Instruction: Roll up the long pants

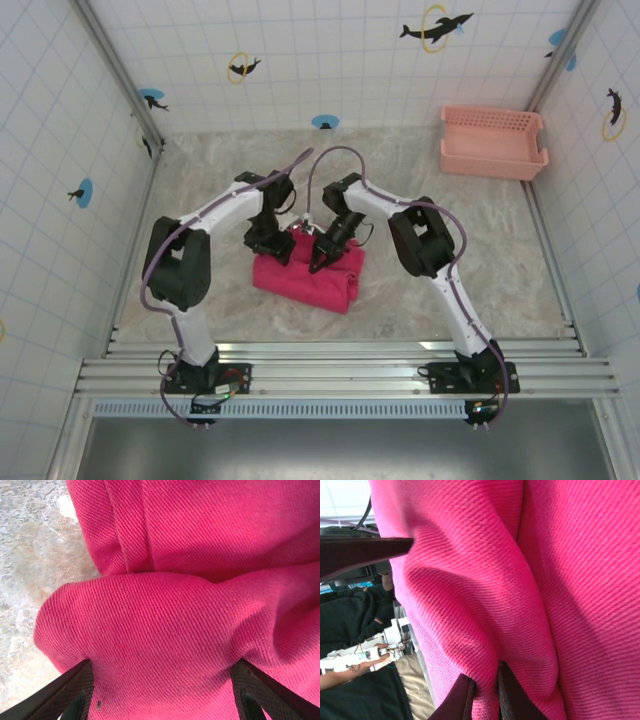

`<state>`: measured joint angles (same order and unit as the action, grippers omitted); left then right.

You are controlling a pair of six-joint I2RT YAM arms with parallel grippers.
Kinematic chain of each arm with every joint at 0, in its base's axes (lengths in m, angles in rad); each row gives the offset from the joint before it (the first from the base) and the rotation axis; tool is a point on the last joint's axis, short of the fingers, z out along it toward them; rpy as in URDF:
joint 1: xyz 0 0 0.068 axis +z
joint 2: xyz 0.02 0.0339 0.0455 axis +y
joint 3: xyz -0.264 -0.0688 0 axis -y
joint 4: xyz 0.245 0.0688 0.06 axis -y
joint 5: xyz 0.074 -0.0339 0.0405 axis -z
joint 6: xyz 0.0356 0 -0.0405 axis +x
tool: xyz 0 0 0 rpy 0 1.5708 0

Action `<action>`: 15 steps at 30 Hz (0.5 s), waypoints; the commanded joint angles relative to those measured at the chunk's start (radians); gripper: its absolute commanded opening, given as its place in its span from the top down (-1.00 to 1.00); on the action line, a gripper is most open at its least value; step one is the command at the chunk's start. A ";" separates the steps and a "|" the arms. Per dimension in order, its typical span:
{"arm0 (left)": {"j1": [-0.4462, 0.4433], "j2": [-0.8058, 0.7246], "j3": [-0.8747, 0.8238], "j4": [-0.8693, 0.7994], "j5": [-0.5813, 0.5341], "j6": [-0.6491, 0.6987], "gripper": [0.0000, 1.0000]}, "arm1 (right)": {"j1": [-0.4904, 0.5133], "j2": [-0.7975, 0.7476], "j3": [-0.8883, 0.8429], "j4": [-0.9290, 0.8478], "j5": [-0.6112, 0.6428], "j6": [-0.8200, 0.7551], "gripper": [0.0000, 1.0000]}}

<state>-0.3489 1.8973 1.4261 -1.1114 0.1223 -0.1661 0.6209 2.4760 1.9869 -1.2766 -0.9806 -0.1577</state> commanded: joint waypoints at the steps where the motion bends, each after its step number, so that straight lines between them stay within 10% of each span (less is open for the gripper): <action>1: -0.006 0.087 0.011 0.045 -0.001 -0.004 -0.47 | -0.033 0.020 0.047 0.068 0.132 0.029 0.64; 15: -0.006 0.170 0.083 0.022 -0.026 0.032 -0.47 | -0.027 -0.447 -0.163 0.125 0.647 -0.028 -0.07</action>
<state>-0.3481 2.0056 1.5063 -1.1320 0.1467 -0.1535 0.5446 2.1677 1.9251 -1.1736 -0.5129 -0.1410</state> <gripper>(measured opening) 0.734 0.523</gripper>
